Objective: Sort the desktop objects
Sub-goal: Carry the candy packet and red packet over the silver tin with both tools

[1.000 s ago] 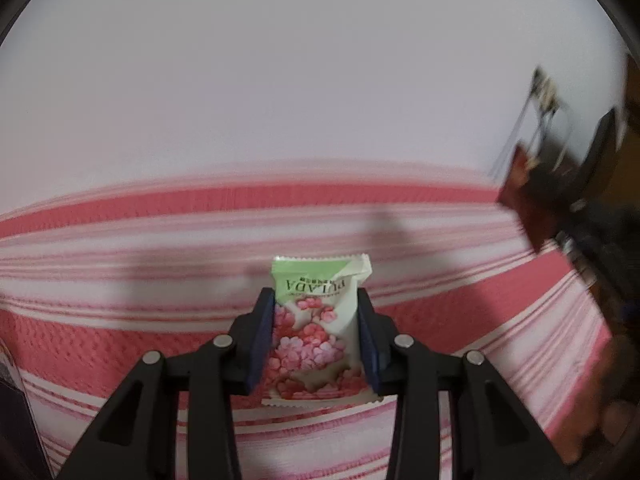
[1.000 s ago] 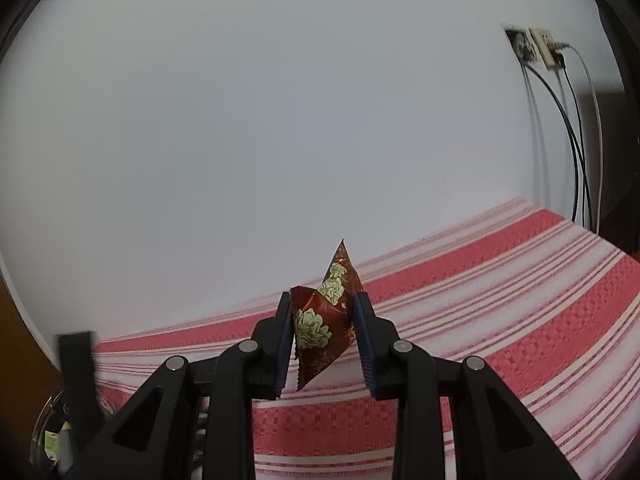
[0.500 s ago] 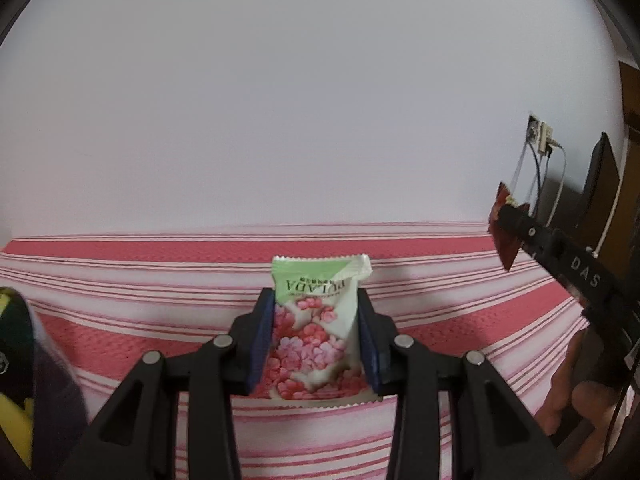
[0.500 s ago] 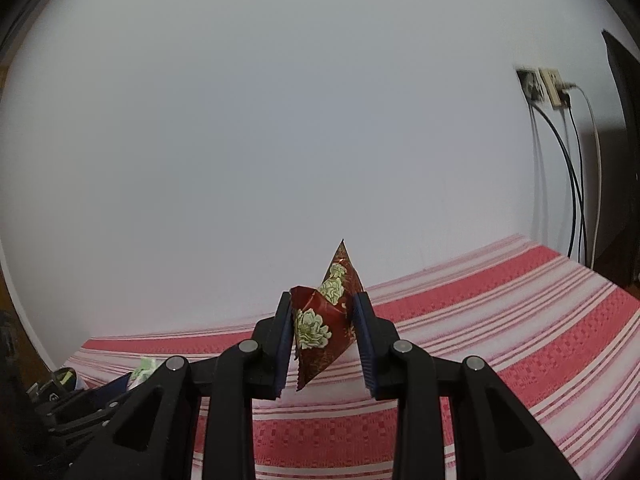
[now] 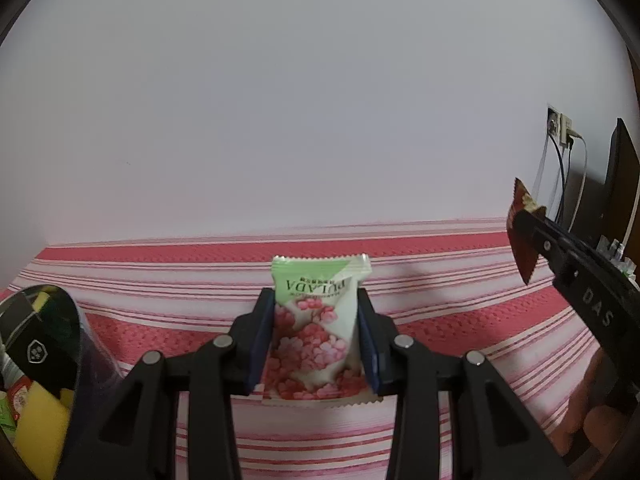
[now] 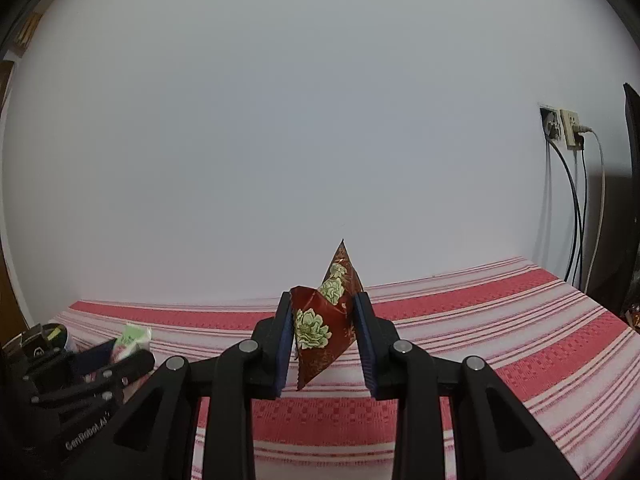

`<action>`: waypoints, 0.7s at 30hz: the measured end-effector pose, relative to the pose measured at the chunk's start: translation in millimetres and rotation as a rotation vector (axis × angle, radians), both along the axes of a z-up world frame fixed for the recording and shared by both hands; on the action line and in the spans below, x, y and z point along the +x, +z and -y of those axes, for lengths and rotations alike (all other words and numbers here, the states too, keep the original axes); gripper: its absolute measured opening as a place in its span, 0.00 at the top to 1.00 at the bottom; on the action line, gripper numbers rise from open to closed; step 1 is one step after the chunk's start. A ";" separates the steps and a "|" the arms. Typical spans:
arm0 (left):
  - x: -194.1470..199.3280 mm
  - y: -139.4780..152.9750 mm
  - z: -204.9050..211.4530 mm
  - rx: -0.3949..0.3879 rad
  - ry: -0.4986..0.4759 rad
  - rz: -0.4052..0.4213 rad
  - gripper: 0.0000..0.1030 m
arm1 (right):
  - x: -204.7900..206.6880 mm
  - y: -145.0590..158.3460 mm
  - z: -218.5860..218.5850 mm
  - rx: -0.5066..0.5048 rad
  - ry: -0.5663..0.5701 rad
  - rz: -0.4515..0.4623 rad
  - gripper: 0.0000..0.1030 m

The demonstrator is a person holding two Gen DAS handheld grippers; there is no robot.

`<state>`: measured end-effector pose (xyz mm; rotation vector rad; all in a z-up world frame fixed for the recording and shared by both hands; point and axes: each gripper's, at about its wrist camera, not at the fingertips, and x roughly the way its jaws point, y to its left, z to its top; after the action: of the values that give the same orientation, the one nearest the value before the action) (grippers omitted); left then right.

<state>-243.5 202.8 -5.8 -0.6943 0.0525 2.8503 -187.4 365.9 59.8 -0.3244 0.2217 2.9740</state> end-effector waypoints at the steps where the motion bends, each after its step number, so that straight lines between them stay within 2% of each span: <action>1: 1.2 0.4 -0.2 -0.001 0.002 -0.004 0.63 | 1.2 0.5 -1.9 -0.003 -0.001 -0.003 0.69; 12: 12.2 -1.3 4.0 -0.023 0.009 -0.008 0.63 | 27.3 1.9 1.1 -0.040 -0.051 -0.016 0.69; 21: 20.9 -3.9 13.3 -0.016 0.016 0.000 0.63 | 50.5 3.3 32.8 0.018 -0.045 -0.037 0.69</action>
<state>-222.5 189.5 -9.7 -0.7009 0.0706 2.8679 -136.9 333.1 63.1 -0.2583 0.2029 2.9373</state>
